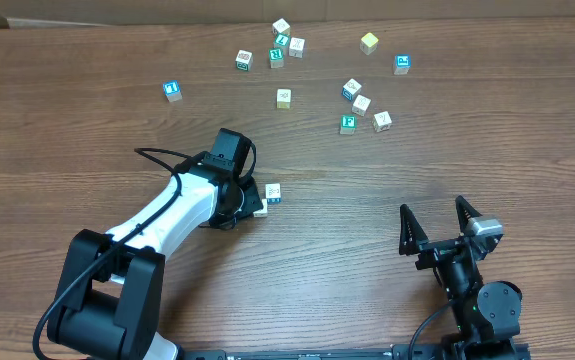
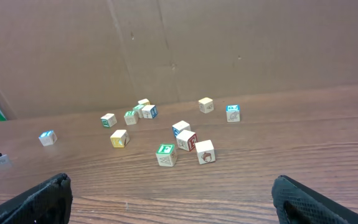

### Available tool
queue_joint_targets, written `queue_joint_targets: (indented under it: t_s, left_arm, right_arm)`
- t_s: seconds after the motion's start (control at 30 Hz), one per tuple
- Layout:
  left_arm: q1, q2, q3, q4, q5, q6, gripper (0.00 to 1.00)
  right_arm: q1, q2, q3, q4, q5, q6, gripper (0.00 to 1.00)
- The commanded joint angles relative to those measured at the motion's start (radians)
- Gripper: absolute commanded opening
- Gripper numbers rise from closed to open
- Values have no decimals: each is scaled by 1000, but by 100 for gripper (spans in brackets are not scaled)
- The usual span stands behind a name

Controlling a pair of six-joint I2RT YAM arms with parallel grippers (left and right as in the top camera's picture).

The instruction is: Form a circle

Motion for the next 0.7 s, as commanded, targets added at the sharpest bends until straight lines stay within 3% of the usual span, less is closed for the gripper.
queue_joint_targets:
  t_s: [0.0,0.67]
  left_arm:
    - [10,10,-7,0,12,-10,4]
    - [11,10,-7,0,23,-8,4]
  right_arm:
    - [4,-8,-11,7,9,-4,100]
    - [4,-8,-11,7,9,-4,100]
